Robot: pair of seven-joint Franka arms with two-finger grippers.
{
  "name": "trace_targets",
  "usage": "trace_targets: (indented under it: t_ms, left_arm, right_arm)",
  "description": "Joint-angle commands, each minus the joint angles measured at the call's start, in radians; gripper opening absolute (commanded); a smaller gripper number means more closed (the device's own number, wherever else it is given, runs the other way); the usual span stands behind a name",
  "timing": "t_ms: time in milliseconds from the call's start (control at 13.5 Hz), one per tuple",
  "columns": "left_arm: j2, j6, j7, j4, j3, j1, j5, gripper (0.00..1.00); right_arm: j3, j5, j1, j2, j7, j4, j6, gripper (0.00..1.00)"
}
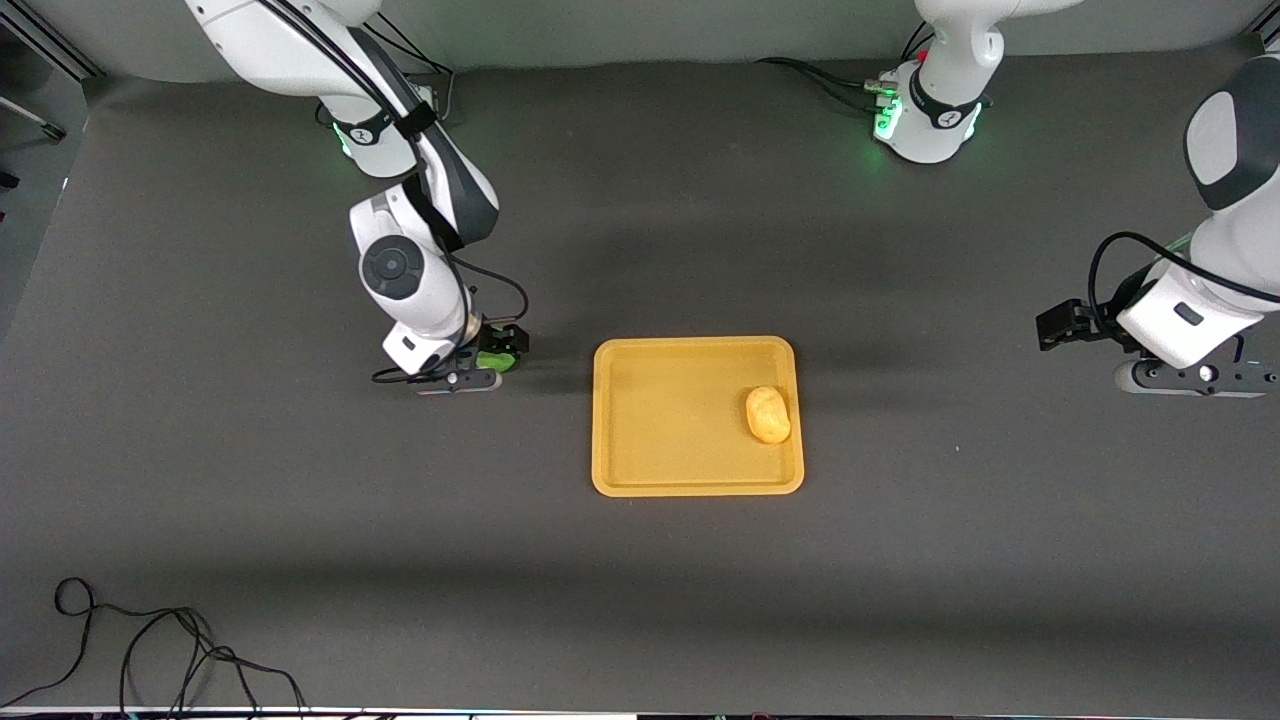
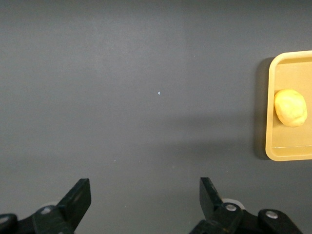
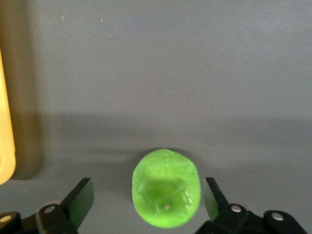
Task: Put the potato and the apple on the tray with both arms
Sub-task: 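Close the right gripper on the green apple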
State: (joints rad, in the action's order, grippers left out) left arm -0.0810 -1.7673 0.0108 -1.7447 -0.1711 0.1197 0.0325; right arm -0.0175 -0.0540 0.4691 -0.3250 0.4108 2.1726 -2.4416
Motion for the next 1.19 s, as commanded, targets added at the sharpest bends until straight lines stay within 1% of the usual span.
trace_targets:
  t_ms: [0, 223, 520, 743, 817, 891, 966, 1040, 1114]
  left_arm:
    - [0.029, -0.009, -0.085, -0.024, 0.005, 0.025, 0.006, 1.00]
    - [0.027, -0.023, -0.114, -0.022, 0.007, 0.025, -0.002, 1.00]
    - [0.020, -0.023, -0.114, -0.012, 0.007, 0.026, 0.000, 1.00]
    - [0.014, -0.021, -0.114, -0.012, 0.005, 0.029, 0.000, 1.00]
    - [0.007, -0.023, -0.112, -0.012, 0.005, 0.029, -0.002, 1.00]
    - [0.006, -0.023, -0.112, -0.013, 0.005, 0.029, -0.002, 1.00]
    - [0.007, -0.023, -0.112, -0.012, 0.005, 0.031, -0.002, 1.00]
    - [0.007, -0.023, -0.112, -0.012, 0.005, 0.031, -0.002, 1.00]
    - [0.007, -0.024, -0.114, -0.012, 0.007, 0.031, -0.002, 1.00]
  right_arm:
    - [0.010, -0.007, 0.019, -0.029, 0.002, 0.033, -0.063, 1.00]
    - [0.028, -0.004, 0.017, -0.045, -0.001, 0.035, -0.063, 1.00]
    - [0.031, -0.003, 0.019, -0.066, -0.004, 0.036, -0.065, 1.00]
    - [0.030, -0.003, 0.020, -0.068, -0.006, 0.039, -0.037, 1.00]
    - [0.030, -0.003, 0.020, -0.065, -0.006, 0.039, -0.027, 0.94]
    - [0.030, -0.003, 0.020, -0.062, -0.009, 0.039, -0.011, 0.69]
    - [0.030, -0.004, 0.019, -0.056, -0.010, 0.038, -0.001, 0.50]
    - [0.031, -0.004, 0.017, -0.048, -0.010, 0.033, 0.010, 0.36]
    - [0.033, -0.004, 0.013, -0.028, -0.013, 0.023, 0.034, 0.27]
